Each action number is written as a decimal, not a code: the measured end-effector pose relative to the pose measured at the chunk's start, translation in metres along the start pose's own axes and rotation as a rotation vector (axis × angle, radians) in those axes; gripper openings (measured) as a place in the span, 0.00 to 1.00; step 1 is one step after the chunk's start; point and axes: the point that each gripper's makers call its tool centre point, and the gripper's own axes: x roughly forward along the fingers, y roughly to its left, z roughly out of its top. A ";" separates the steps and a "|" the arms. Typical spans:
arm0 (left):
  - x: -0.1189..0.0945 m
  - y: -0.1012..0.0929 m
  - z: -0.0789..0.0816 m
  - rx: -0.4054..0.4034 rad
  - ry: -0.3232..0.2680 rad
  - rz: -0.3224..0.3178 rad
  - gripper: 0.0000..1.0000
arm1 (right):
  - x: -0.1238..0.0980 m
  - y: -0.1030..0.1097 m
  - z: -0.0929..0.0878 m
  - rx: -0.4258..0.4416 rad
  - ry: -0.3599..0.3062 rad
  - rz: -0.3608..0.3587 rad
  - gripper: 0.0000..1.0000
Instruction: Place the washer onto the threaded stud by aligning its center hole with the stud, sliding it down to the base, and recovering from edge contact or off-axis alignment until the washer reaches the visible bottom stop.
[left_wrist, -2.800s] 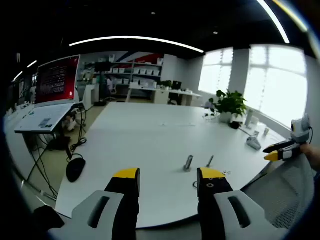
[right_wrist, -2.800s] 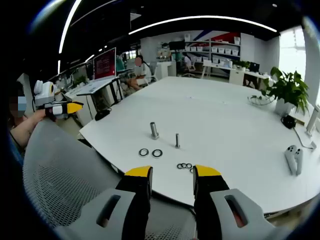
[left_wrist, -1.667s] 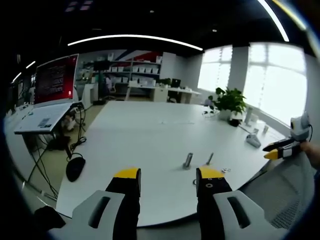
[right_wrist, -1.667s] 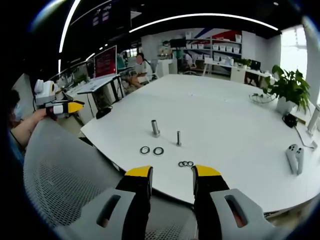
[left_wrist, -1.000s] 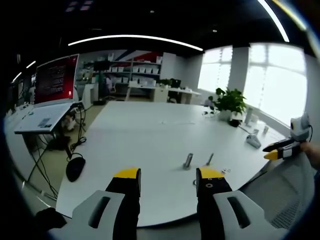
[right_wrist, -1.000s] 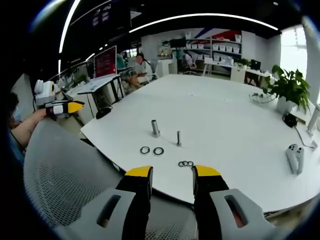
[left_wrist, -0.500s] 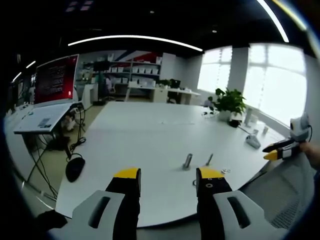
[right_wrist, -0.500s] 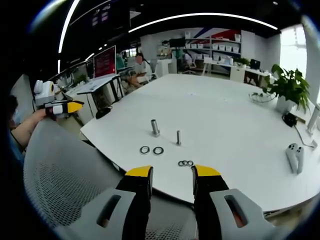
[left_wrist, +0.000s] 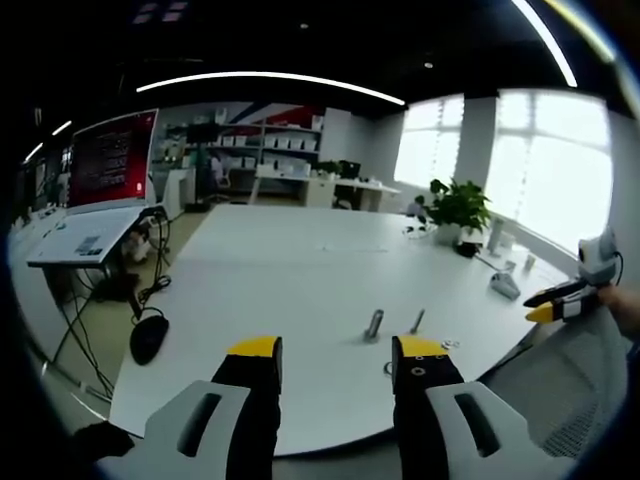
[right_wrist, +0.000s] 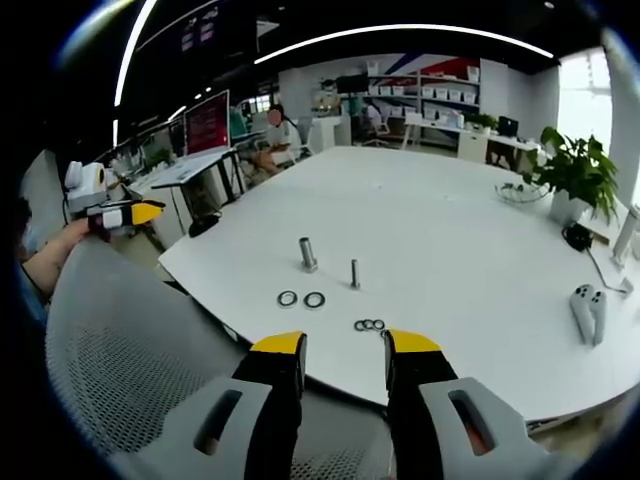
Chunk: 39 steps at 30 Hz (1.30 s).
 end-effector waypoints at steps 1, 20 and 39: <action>0.000 0.000 0.001 0.005 -0.004 -0.001 0.41 | 0.000 0.000 0.000 0.000 0.000 -0.001 0.33; 0.001 -0.007 0.004 0.062 0.003 -0.010 0.37 | 0.001 -0.010 -0.004 0.025 0.022 -0.054 0.32; -0.003 -0.003 0.016 0.017 -0.074 0.020 0.35 | 0.001 -0.009 -0.010 0.037 0.051 -0.028 0.29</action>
